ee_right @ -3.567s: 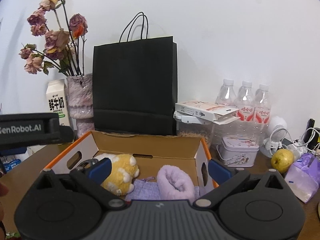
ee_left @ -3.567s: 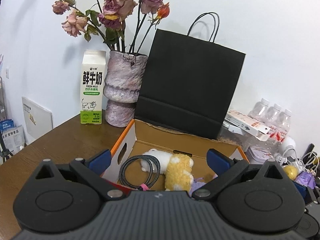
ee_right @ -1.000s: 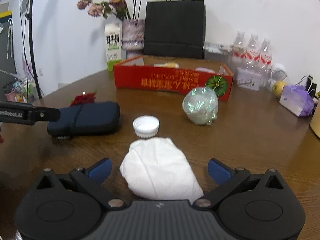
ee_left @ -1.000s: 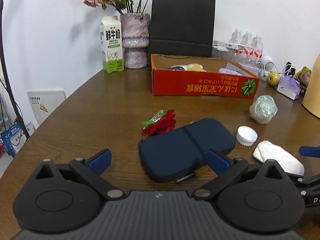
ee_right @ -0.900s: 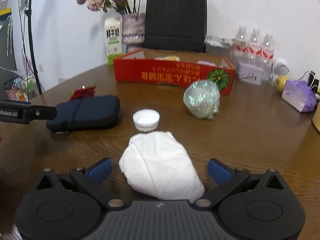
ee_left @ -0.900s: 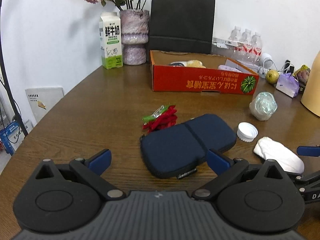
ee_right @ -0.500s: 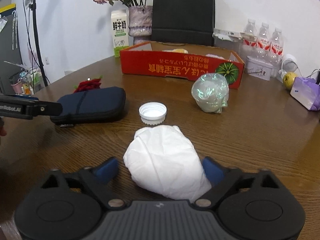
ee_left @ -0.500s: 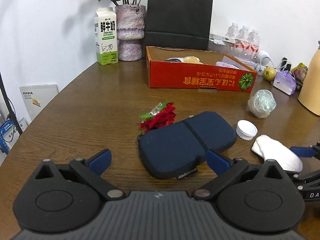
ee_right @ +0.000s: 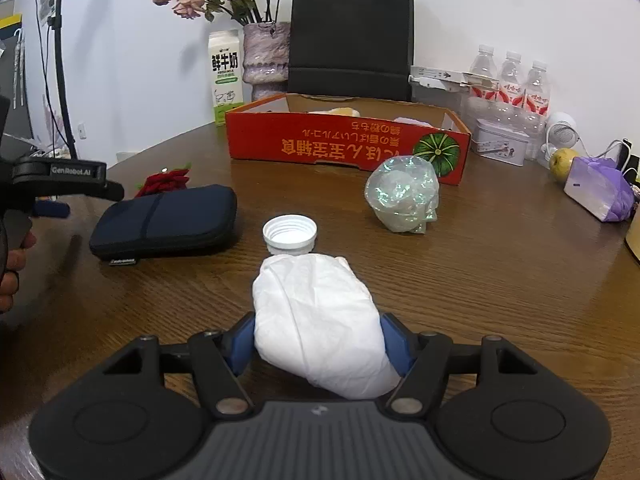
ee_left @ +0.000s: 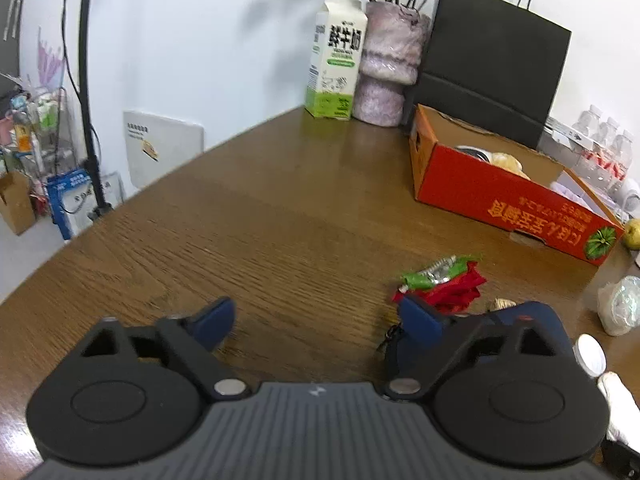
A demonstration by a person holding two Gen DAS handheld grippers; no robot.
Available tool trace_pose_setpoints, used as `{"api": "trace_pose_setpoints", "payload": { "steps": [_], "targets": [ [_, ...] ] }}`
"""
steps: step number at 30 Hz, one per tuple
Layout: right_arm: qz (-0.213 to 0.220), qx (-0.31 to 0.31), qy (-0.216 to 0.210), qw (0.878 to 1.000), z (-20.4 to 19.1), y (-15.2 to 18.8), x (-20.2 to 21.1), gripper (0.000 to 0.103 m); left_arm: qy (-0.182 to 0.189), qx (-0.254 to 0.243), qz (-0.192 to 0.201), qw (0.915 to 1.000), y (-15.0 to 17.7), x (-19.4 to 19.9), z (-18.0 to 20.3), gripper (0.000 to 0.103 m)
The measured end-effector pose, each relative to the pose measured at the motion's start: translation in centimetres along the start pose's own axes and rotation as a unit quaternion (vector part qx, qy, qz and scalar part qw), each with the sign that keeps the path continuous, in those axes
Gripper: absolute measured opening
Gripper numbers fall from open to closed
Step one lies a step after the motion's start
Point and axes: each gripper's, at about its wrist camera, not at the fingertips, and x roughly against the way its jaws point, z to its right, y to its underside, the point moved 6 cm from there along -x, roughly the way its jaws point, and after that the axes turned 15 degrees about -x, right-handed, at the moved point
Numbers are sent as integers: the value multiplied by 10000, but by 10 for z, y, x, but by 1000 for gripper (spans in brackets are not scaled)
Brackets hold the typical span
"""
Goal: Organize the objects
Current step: 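Grasp the navy pouch with the left tool while the right tool grasps the white cloth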
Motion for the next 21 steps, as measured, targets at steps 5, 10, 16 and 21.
{"api": "trace_pose_setpoints", "payload": {
  "steps": [5,10,16,21],
  "targets": [
    [100,-76,70,9999,2,-1,3,64,287,-622,-48,9976,7,12,18,70],
    [176,-176,90,9997,6,-3,5,64,677,-1088,-103,9917,27,29,40,71],
    [246,-197,109,9994,6,-3,7,64,970,-1662,-8,9813,41,46,75,78],
    [357,-280,111,9989,9,-5,10,64,1001,-1655,43,9811,40,50,82,96]
  ]
}}
